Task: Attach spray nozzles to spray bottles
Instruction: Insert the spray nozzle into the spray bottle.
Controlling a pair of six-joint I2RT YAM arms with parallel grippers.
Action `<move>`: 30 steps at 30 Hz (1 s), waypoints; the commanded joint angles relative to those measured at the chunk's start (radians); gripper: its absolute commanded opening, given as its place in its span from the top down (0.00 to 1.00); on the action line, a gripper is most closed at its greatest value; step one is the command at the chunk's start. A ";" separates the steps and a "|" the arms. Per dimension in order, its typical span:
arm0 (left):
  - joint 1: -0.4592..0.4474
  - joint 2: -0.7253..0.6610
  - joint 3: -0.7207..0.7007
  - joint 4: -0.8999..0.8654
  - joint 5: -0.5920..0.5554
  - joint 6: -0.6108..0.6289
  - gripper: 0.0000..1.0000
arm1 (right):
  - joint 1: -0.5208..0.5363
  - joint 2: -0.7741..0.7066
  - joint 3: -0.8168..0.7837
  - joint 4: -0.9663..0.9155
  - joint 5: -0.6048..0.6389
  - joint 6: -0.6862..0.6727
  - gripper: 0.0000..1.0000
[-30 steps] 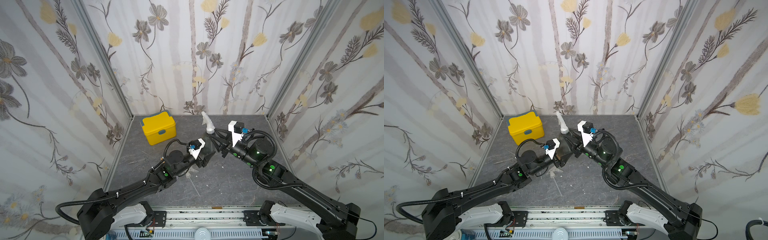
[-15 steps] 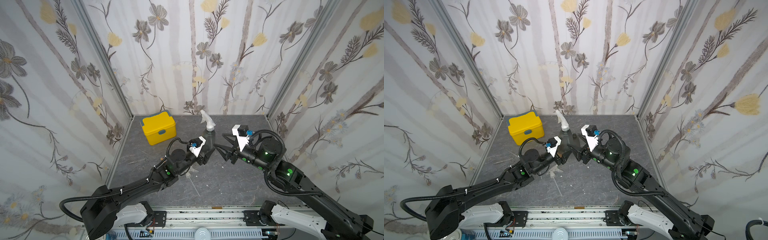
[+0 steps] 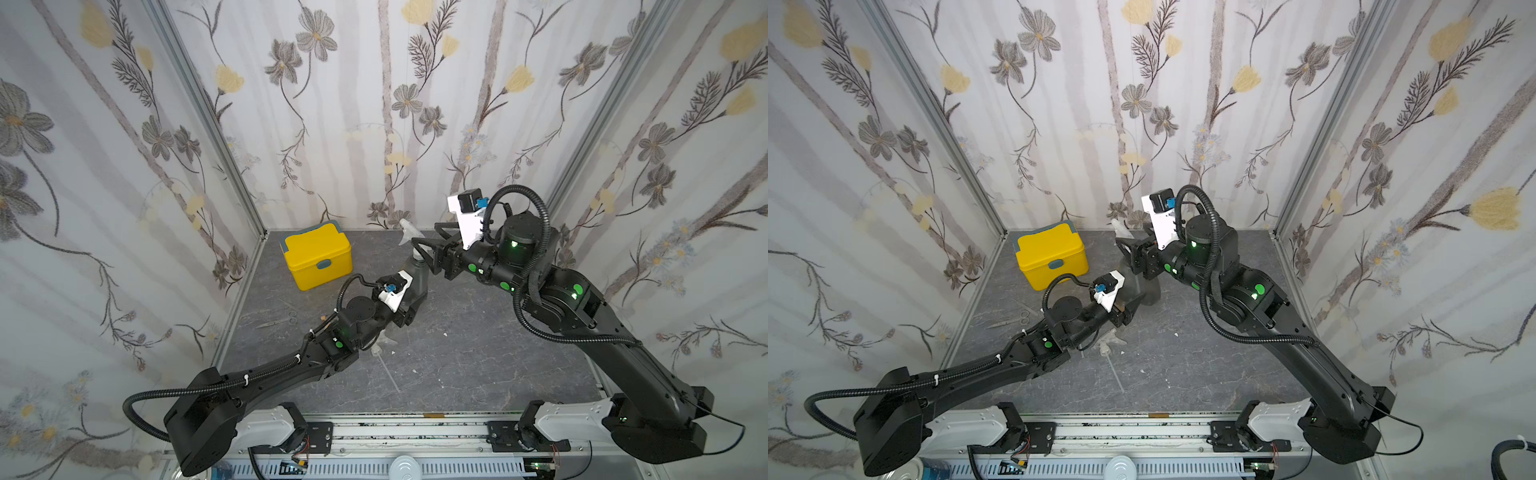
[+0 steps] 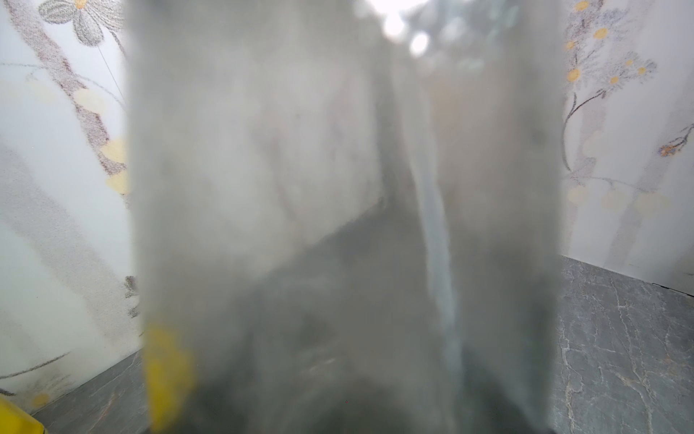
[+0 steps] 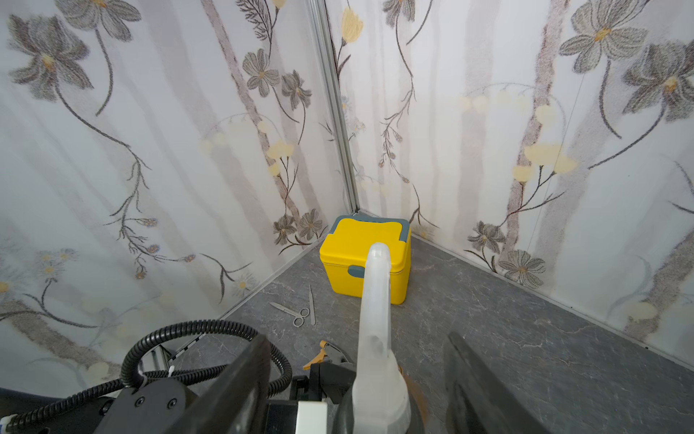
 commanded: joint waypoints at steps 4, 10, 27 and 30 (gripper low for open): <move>0.002 -0.001 0.012 0.020 -0.019 0.021 0.23 | -0.003 0.078 0.071 -0.057 0.012 0.017 0.40; 0.002 -0.001 0.010 0.018 -0.017 0.023 0.23 | -0.001 0.094 0.069 -0.073 0.018 0.018 0.53; 0.000 -0.007 0.010 0.025 0.016 -0.016 0.23 | -0.003 -0.020 -0.130 0.104 -0.003 0.008 0.85; 0.001 -0.009 0.007 0.032 0.037 -0.024 0.23 | -0.002 -0.068 -0.205 0.196 -0.017 0.008 0.86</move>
